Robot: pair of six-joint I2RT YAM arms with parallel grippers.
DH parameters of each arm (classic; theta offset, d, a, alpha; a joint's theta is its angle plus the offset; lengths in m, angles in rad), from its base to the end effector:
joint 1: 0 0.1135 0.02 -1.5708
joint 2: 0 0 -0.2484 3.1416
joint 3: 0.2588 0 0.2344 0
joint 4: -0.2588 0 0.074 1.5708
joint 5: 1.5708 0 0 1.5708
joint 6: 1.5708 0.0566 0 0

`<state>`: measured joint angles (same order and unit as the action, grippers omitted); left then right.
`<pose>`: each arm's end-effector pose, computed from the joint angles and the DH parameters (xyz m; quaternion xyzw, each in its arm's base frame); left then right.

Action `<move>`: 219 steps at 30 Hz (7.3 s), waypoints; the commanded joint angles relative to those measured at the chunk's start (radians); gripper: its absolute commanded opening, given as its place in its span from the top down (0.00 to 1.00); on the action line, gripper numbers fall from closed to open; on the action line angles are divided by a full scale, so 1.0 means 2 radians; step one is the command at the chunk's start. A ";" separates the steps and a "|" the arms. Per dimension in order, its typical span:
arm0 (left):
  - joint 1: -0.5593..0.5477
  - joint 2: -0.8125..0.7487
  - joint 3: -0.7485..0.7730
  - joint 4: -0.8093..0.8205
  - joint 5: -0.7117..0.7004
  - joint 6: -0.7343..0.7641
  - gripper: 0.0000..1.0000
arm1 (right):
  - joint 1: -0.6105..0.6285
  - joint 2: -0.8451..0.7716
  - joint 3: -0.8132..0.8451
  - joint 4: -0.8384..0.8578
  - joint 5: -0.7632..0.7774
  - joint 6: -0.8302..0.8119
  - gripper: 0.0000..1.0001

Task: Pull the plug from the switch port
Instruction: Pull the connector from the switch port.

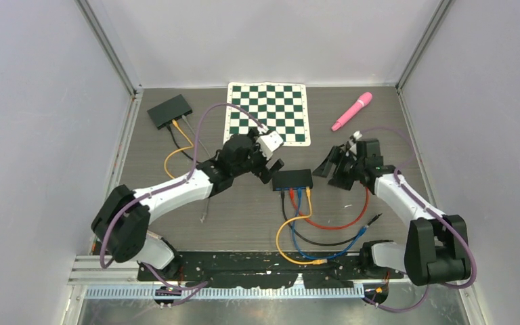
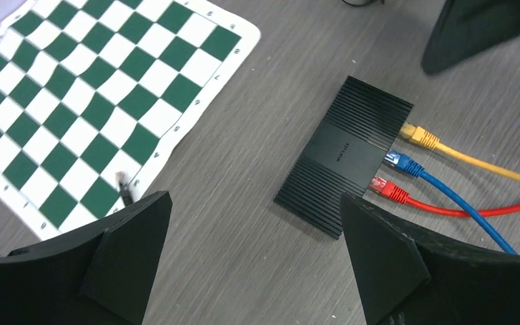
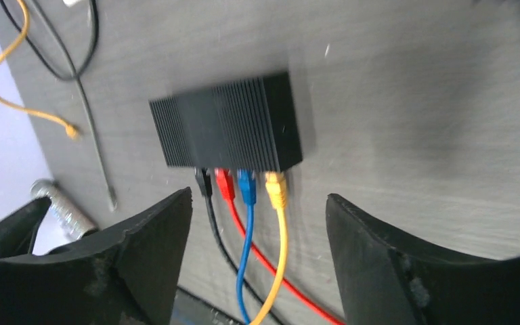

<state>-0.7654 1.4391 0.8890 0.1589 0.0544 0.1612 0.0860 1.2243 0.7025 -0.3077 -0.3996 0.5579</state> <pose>0.2377 -0.2326 0.2427 0.3848 0.7364 -0.1870 0.5241 0.2444 0.0432 0.1932 0.1437 0.9050 0.2878 0.2782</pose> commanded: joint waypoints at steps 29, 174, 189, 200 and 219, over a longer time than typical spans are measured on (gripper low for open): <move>-0.040 0.242 0.246 -0.257 0.090 0.201 0.00 | 0.031 0.136 -0.133 0.233 -0.091 0.126 0.43; -0.014 0.347 0.366 -0.404 0.232 0.201 0.32 | 0.038 0.184 -0.171 0.380 -0.060 0.214 0.94; -0.008 0.348 0.374 -0.427 0.269 0.223 0.33 | 0.030 0.179 -0.193 0.401 -0.071 0.215 0.48; 0.000 0.353 0.384 -0.439 0.289 0.223 0.33 | 0.030 0.205 -0.241 0.484 -0.086 0.234 0.58; -0.002 0.358 0.390 -0.440 0.278 0.212 0.35 | 0.030 0.203 -0.243 0.526 -0.097 0.230 0.66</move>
<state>-0.7490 2.1456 1.6398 -0.6666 0.5140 0.6125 0.1440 1.6405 0.2470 0.8330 -0.6731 1.0939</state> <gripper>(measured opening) 0.681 0.345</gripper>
